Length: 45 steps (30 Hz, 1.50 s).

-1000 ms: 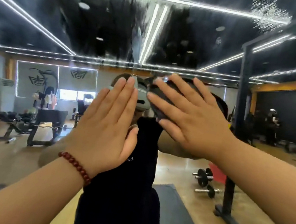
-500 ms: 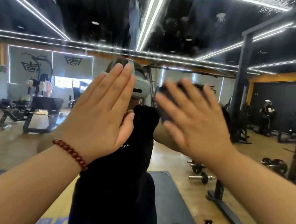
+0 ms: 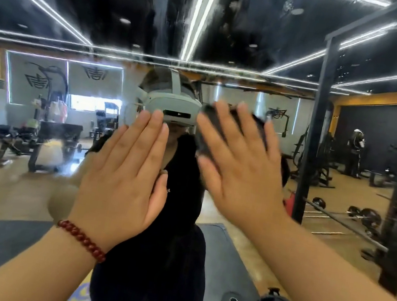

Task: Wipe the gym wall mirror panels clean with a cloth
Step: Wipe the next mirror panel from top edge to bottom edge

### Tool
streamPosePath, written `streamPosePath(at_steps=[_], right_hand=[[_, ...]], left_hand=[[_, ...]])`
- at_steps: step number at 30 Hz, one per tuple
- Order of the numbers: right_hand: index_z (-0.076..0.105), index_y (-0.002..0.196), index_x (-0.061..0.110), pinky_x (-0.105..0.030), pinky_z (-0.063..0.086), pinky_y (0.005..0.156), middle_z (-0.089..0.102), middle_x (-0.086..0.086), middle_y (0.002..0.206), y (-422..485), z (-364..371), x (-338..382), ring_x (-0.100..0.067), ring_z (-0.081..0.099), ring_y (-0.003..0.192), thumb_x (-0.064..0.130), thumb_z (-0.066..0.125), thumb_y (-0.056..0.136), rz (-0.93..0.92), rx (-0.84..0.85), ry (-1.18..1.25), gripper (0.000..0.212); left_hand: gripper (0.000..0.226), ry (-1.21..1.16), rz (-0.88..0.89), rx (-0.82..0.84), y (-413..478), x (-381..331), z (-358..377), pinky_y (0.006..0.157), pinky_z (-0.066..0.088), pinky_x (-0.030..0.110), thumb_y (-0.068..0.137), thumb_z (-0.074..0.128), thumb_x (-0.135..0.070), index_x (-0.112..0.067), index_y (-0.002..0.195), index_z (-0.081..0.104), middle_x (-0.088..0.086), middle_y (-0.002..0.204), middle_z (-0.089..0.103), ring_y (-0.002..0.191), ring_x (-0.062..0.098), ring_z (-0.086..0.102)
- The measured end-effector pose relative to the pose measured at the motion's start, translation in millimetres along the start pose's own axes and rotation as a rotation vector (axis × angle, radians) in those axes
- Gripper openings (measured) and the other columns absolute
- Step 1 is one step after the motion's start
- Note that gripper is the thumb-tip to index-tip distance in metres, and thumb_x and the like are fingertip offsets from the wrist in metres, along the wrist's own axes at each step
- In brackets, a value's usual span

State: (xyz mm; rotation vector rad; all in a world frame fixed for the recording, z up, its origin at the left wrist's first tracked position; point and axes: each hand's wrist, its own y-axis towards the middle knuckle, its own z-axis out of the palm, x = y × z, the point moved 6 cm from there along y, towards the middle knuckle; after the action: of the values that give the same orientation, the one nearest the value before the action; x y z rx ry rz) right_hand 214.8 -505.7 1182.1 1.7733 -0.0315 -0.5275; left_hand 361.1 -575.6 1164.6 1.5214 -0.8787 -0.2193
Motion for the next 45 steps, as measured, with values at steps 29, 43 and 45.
streamPosePath(at_steps=[29, 43, 45], right_hand=[[0.034, 0.153, 0.030, -0.053, 0.016, 0.120, 0.027, 0.000, 0.161, -16, 4, 16, -0.025, 0.020, 0.151, 0.042, 0.035, 0.105, 0.082, -0.019, 0.046, 0.050], [0.038, 0.151, 0.030, -0.054, 0.020, 0.119, 0.032, 0.000, 0.159, -37, 6, 36, -0.023, 0.024, 0.149, 0.039, 0.043, 0.103, 0.024, -0.013, 0.126, 0.049], [0.035, 0.152, 0.030, -0.054, 0.019, 0.119, 0.031, -0.001, 0.160, -45, 9, 36, -0.024, 0.023, 0.150, 0.039, 0.041, 0.104, 0.044, -0.019, 0.101, 0.049]], left_hand=[[0.066, 0.005, -0.011, 0.076, -67, -31, 14, 0.124, 0.010, 0.044, 0.094, 0.047, -0.025, 0.004, 0.151, 0.028, 0.020, 0.159, 0.024, 0.150, 0.032, 0.019], [0.063, 0.000, 0.001, 0.035, -78, -35, 17, 0.124, 0.008, 0.043, 0.095, 0.047, -0.024, 0.004, 0.149, 0.031, 0.021, 0.156, 0.029, 0.148, 0.032, 0.023], [0.064, -0.005, 0.001, 0.034, -79, -34, 17, 0.124, 0.008, 0.043, 0.095, 0.047, -0.025, 0.003, 0.150, 0.029, 0.021, 0.157, 0.028, 0.148, 0.032, 0.022]])
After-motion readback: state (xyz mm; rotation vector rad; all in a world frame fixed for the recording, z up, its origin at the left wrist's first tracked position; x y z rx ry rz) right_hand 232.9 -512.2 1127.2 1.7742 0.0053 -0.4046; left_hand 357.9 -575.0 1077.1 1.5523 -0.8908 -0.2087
